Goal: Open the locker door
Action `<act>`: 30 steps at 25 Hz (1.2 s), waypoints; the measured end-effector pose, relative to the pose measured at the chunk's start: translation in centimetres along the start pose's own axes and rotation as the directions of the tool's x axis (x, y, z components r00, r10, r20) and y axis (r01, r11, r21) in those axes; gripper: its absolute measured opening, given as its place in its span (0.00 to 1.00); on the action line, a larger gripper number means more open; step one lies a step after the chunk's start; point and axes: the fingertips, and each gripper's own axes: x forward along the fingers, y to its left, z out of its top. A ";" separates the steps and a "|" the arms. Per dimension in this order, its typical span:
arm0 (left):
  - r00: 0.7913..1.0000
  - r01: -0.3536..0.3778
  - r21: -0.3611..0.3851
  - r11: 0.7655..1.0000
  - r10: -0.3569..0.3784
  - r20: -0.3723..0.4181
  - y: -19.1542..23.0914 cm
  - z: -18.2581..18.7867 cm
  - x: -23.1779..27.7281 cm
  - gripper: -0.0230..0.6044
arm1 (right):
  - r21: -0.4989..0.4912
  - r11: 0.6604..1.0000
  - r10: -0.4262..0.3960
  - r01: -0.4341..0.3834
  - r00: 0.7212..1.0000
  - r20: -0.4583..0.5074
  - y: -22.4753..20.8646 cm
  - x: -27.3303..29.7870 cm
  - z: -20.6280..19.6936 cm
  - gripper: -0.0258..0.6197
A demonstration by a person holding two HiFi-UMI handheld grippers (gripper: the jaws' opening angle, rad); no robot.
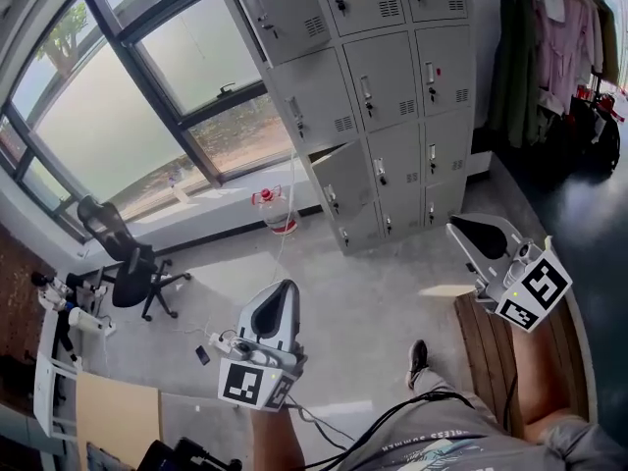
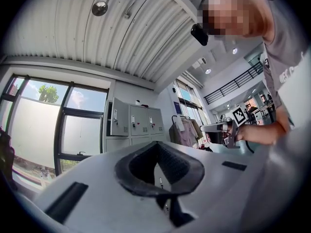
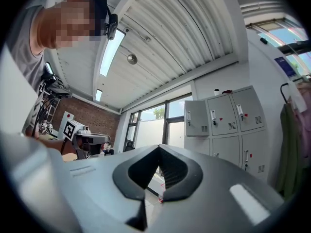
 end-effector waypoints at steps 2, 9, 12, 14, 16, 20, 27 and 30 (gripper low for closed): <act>1.000 -0.002 -0.009 1.000 0.002 -0.001 -1.5 0.8 -2.5 0.05 | -0.001 1.000 0.012 -0.012 1.000 -0.009 2.6 -2.0 0.6 0.03; 1.000 0.003 -0.009 1.000 -0.003 0.015 -6.3 4.2 -7.8 0.05 | -0.035 0.999 0.008 -0.009 0.999 -0.037 7.3 -8.0 3.2 0.03; 1.000 0.006 0.000 1.000 -0.006 0.020 -8.8 5.0 -8.8 0.05 | -0.039 0.999 0.000 -0.002 0.999 -0.044 7.8 -10.7 3.8 0.03; 1.000 0.004 -0.003 1.000 -0.004 0.017 -10.3 5.4 -9.0 0.05 | -0.034 0.999 0.000 -0.002 0.999 -0.049 7.9 -12.4 4.3 0.03; 1.000 0.006 -0.017 1.000 -0.005 0.015 -11.6 5.8 -8.8 0.05 | -0.033 0.999 0.000 -0.002 0.999 -0.053 7.9 -13.7 4.8 0.03; 1.000 0.028 -0.032 0.999 -0.028 0.001 -13.8 5.5 -8.8 0.05 | -0.033 0.999 0.013 -0.015 0.998 -0.060 8.7 -15.2 5.2 0.03; 0.999 0.040 -0.014 0.999 -0.040 -0.006 -17.0 5.8 -8.5 0.05 | -0.036 0.999 0.000 -0.002 0.999 -0.052 8.0 -18.5 5.7 0.03; 1.000 0.029 -0.012 1.000 -0.029 -0.003 -17.5 6.9 -8.3 0.05 | -0.035 0.999 0.000 -0.002 0.999 -0.048 7.6 -19.5 6.5 0.03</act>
